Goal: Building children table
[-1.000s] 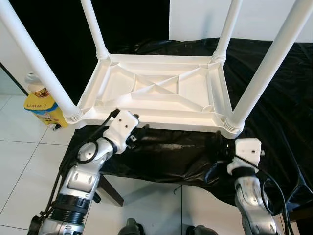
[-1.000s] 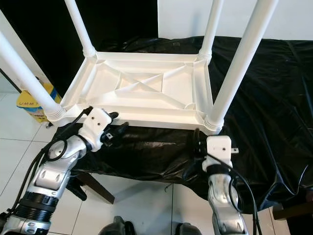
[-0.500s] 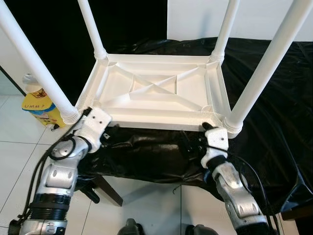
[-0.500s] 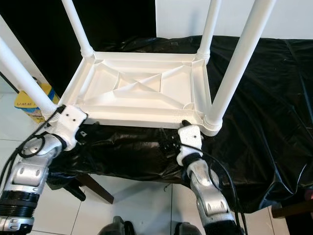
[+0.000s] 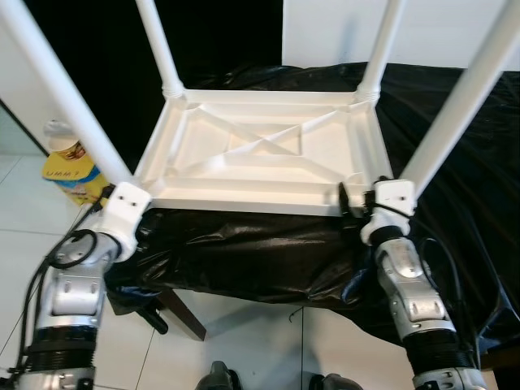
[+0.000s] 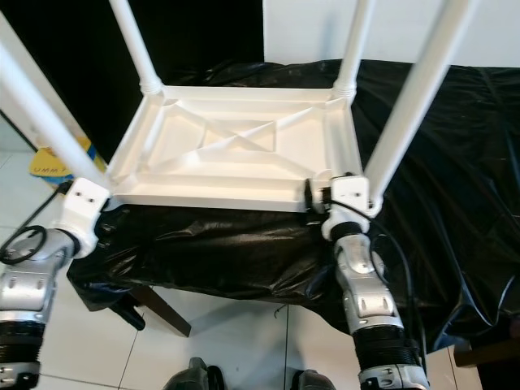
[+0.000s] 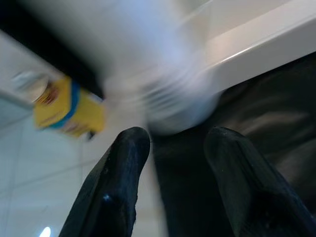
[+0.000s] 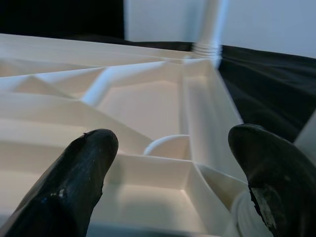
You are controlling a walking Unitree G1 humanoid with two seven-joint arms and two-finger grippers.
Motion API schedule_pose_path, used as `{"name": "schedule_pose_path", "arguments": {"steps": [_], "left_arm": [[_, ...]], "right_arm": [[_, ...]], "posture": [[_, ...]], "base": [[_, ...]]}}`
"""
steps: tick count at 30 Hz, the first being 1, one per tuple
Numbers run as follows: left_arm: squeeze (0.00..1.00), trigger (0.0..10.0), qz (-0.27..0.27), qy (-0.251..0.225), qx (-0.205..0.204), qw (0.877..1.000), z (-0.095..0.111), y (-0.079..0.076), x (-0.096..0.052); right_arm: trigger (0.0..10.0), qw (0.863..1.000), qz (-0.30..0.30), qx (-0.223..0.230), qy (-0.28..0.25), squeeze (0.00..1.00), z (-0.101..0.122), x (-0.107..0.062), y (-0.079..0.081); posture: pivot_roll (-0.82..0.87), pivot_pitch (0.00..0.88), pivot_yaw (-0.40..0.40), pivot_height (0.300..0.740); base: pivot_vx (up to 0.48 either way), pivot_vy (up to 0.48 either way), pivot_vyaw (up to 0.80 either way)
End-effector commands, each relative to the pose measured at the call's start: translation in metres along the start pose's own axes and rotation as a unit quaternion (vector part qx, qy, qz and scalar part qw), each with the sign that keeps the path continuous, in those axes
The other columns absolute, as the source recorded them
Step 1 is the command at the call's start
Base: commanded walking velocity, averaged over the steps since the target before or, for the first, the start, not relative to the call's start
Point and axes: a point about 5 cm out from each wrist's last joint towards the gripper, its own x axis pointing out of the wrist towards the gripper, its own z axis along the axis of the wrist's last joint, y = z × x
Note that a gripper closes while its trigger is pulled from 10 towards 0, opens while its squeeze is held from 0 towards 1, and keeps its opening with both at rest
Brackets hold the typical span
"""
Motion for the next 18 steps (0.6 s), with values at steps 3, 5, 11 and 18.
{"name": "schedule_pose_path", "arguments": {"steps": [3,5,11,18], "left_arm": [[0.0,10.0,0.155,0.036,0.026,0.987,-0.013,0.034,-0.002],[0.0,10.0,0.164,0.042,0.04,0.985,-0.014,0.044,-0.002],[0.0,10.0,0.189,0.039,0.058,0.98,-0.006,0.066,0.003],[0.0,10.0,0.206,0.024,0.059,0.977,0.007,0.075,0.011]], "right_arm": [[10.0,0.997,-0.077,-0.002,0.027,0.0,-0.011,-0.006,-0.037],[10.0,0.995,-0.092,-0.008,0.026,0.0,-0.011,-0.008,-0.047],[10.0,0.987,-0.155,-0.035,0.022,0.0,-0.008,-0.01,-0.087],[10.0,0.977,-0.206,-0.058,0.017,0.0,-0.004,-0.012,-0.115]], "posture": [[0.07,0.086,0.031,0.74],[0.06,0.086,0.034,0.74],[0.04,0.08,0.047,0.74],[0.03,0.074,0.053,0.74]], "base": [[0.0,0.0,0.0],[0.0,0.0,0.0],[0.0,0.0,0.0],[0.0,0.0,0.0]]}}
